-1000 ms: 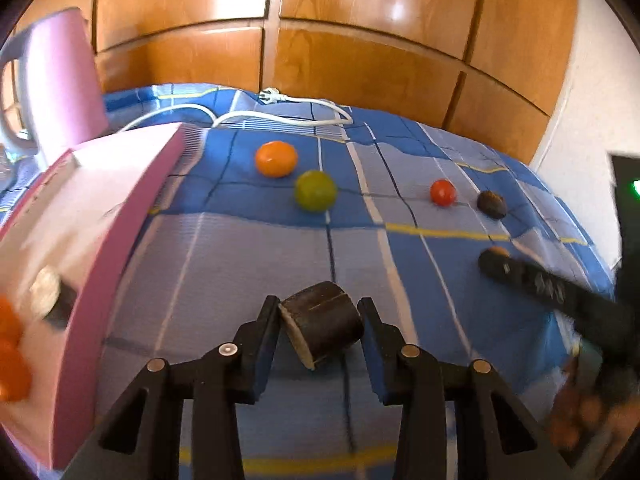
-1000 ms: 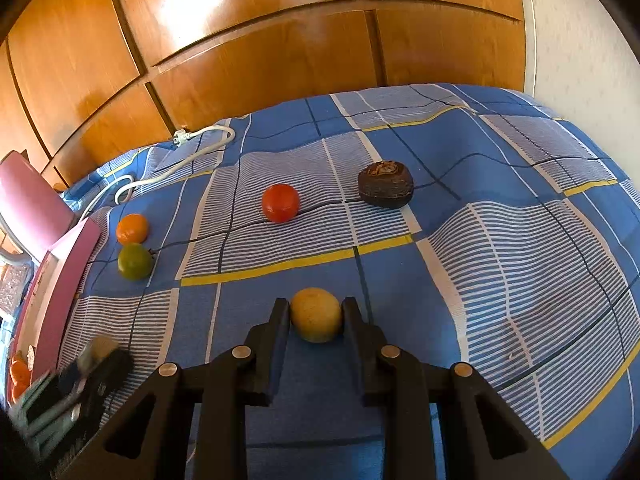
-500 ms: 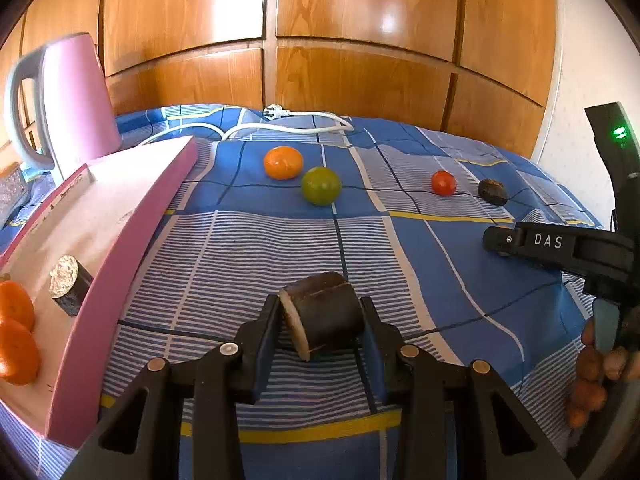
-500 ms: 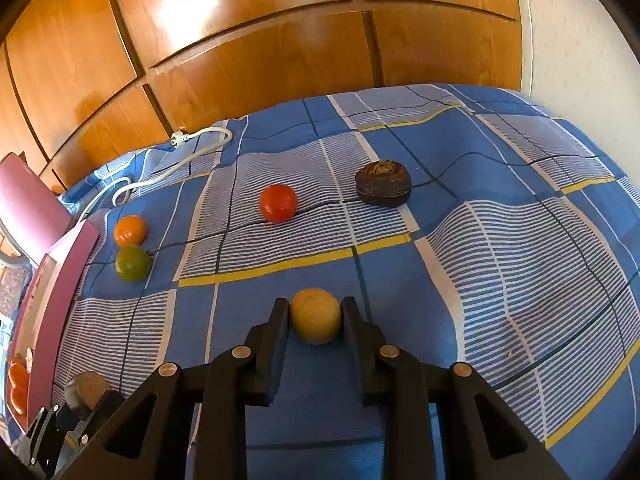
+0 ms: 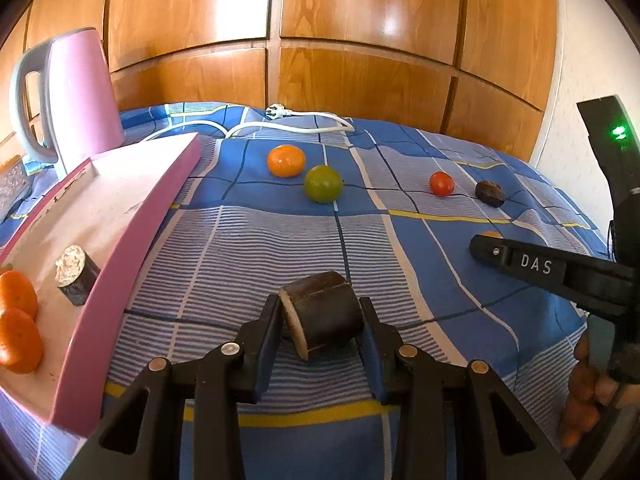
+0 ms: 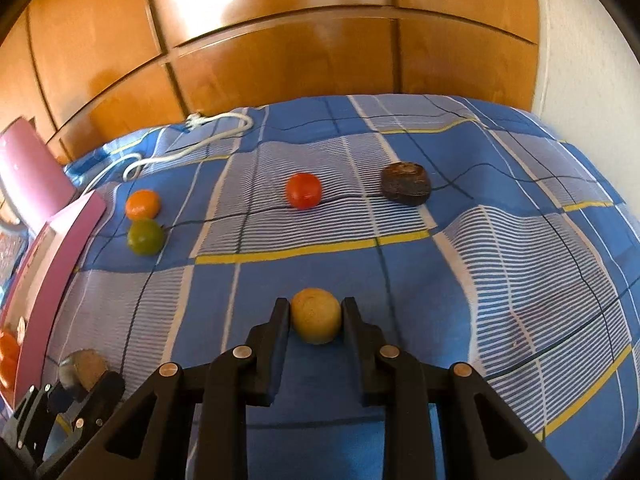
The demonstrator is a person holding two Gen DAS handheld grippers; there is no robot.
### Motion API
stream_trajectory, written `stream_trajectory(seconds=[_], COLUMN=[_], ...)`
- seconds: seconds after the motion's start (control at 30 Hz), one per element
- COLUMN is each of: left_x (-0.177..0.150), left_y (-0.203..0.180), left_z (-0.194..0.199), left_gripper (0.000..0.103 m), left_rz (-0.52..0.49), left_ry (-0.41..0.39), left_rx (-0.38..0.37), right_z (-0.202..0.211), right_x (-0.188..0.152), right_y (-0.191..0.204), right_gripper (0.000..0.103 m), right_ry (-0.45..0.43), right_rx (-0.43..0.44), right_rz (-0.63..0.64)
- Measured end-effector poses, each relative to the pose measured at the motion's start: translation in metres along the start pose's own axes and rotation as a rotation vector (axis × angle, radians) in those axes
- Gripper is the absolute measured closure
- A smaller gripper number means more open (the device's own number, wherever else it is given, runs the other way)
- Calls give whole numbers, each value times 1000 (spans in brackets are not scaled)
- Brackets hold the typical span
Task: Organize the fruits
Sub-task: 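Lift the eggplant slice with the left gripper while the right gripper holds the beige ball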
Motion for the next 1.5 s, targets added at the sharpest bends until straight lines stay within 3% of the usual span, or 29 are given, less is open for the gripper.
stream_trajectory(seconds=[0.33, 0.87, 1.5], left_x=[-10, -22, -22], left_y=[3, 15, 35], left_z=[15, 40, 71], left_gripper=[66, 66, 66], left_rz=[-17, 13, 50], left_ry=[-5, 12, -34], left_rx=[16, 16, 27], right_z=[8, 7, 18], right_x=[-10, -13, -20], right_y=[39, 44, 55], right_gripper=[77, 77, 78], right_ry=[20, 27, 39], right_rx=[70, 40, 10], right_rz=[100, 112, 148])
Point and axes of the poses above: each gripper's, at about its wrist camera, not at the fingertips, and z roughly against the way its jaws point, y to its left, x to its top, the point moved 7 cm from there along -z, roughly the way its jaws point, and after that the axes turned 8 degrees about z, right-handed, at the moved point
